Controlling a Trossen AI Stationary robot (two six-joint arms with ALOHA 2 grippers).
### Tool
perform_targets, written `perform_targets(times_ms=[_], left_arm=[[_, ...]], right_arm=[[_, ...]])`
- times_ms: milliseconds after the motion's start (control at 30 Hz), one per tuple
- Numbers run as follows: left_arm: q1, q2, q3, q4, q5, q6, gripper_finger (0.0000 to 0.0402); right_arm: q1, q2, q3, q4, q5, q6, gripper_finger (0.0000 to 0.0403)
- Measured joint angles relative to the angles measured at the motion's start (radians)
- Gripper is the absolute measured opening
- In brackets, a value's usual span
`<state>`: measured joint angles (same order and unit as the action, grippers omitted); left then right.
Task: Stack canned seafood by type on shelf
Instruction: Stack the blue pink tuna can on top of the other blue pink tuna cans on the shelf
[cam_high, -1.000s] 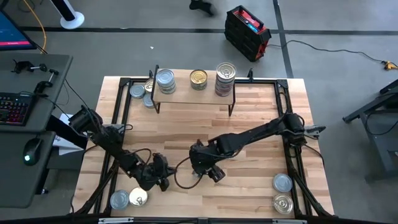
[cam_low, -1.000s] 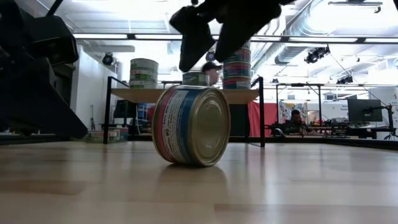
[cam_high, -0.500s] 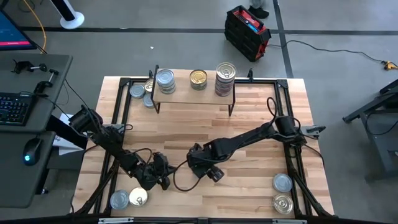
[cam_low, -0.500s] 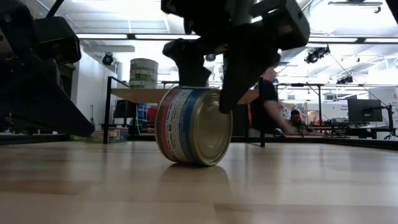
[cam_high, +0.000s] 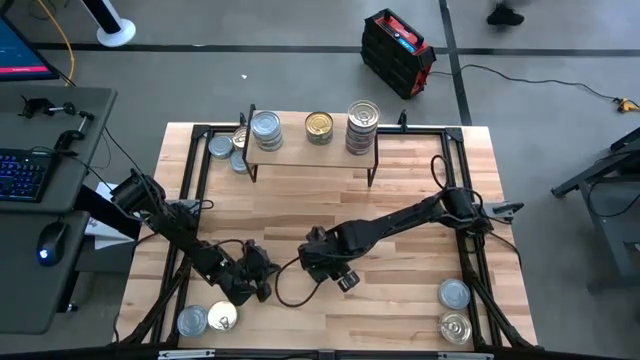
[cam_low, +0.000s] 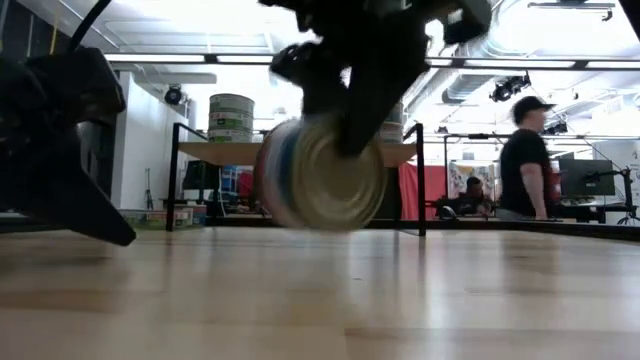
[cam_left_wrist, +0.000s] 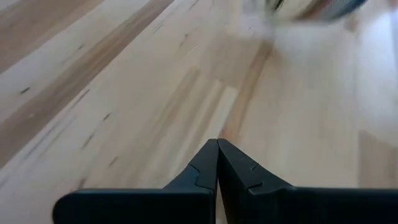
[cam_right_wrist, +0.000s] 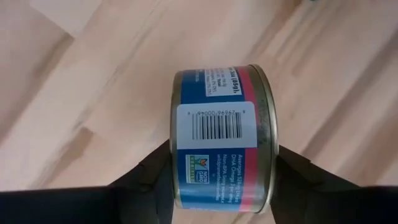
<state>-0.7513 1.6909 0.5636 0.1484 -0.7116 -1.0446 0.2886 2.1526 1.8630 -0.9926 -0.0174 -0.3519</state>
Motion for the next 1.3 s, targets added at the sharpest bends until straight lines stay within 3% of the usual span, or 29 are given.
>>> perform_targets(times_ms=[133,233,533,633,733,800,900,1000,1133,1300], left_arm=[[0.009,0.0,-0.002,-0.05,-0.004,0.0,0.0],[0.025,0.0,-0.018,-0.045,-0.005,0.001,0.0],[0.065,0.0,-0.027,-0.018,-0.004,0.082,0.0],[0.078,0.0,-0.028,-0.015,-0.004,0.087,0.0],[0.089,0.0,-0.028,-0.013,-0.001,0.083,0.0],[0.096,0.0,-0.028,-0.01,0.006,0.07,0.0],[0.104,0.0,-0.028,-0.007,0.018,0.045,0.0],[0.104,0.0,-0.028,-0.007,0.02,0.011,0.0],[0.104,0.0,-0.028,0.001,0.022,-0.024,0.0],[0.105,0.0,-0.028,0.035,0.026,-0.028,0.0]], right_arm=[[-0.001,-0.047,0.028,-0.097,0.015,0.103,0.0168],[-0.001,-0.122,-0.026,-0.149,0.064,0.182,0.0168],[0.06,-0.53,-0.419,-0.127,0.194,0.579,0.0168],[0.108,-0.658,-0.507,-0.088,0.28,0.729,0.0168],[0.148,-0.747,-0.522,-0.071,0.459,0.789,0.0168],[0.149,-0.775,-0.494,-0.081,0.617,0.738,0.0168],[0.109,-0.786,-0.414,-0.079,0.869,0.536,0.0168],[0.02,-0.772,-0.325,-0.065,1.018,0.292,0.0168],[-0.13,-0.725,-0.234,0.002,1.102,-0.052,0.0168],[-0.31,-0.671,-0.183,0.122,1.075,-0.337,0.0194]])
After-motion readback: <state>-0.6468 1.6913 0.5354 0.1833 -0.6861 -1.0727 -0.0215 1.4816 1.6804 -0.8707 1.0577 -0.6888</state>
